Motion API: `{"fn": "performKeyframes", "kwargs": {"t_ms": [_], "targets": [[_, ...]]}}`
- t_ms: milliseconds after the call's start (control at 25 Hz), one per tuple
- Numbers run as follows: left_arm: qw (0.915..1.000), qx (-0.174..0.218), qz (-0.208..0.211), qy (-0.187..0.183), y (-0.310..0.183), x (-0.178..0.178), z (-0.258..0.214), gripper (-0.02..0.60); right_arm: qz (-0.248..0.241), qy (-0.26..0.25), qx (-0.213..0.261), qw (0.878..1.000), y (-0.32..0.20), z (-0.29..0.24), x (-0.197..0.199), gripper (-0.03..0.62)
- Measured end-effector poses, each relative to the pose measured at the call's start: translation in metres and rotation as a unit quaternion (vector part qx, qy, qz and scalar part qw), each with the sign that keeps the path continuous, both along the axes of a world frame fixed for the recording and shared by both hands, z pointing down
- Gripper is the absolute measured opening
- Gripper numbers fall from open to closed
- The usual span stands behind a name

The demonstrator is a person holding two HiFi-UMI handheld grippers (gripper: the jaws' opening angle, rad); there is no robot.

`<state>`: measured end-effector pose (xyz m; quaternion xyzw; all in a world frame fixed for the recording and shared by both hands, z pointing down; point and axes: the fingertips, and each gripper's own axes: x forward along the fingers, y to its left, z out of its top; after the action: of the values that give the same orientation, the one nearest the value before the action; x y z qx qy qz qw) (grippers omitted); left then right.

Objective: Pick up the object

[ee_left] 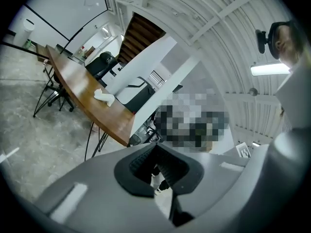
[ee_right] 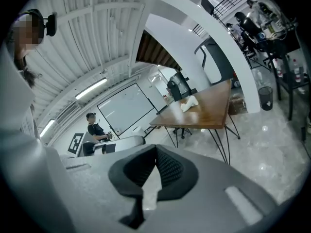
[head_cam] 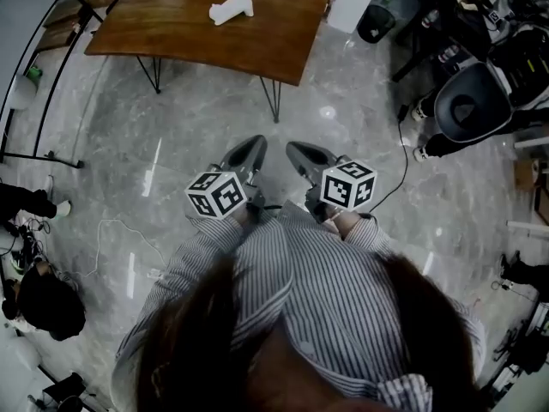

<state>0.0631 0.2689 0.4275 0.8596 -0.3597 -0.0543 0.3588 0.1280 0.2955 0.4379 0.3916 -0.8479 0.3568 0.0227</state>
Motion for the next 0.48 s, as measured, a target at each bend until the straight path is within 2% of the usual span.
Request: {"fn": "performKeyframes", "kwargs": {"t_ms": [200, 480], "targets": [[0.9999, -0.011, -0.001, 0.005, -0.04, -0.002, 0.011, 0.006, -0.026, 0.017, 0.005, 1.0, -0.04, 0.008, -0.013, 0.002], [0.9996, 0.002, 0.011, 0.026, -0.133, -0.017, 0.01, 0.006, -0.009, 0.044, 0.013, 0.999, -0.14, 0.015, -0.029, 0.002]]}}
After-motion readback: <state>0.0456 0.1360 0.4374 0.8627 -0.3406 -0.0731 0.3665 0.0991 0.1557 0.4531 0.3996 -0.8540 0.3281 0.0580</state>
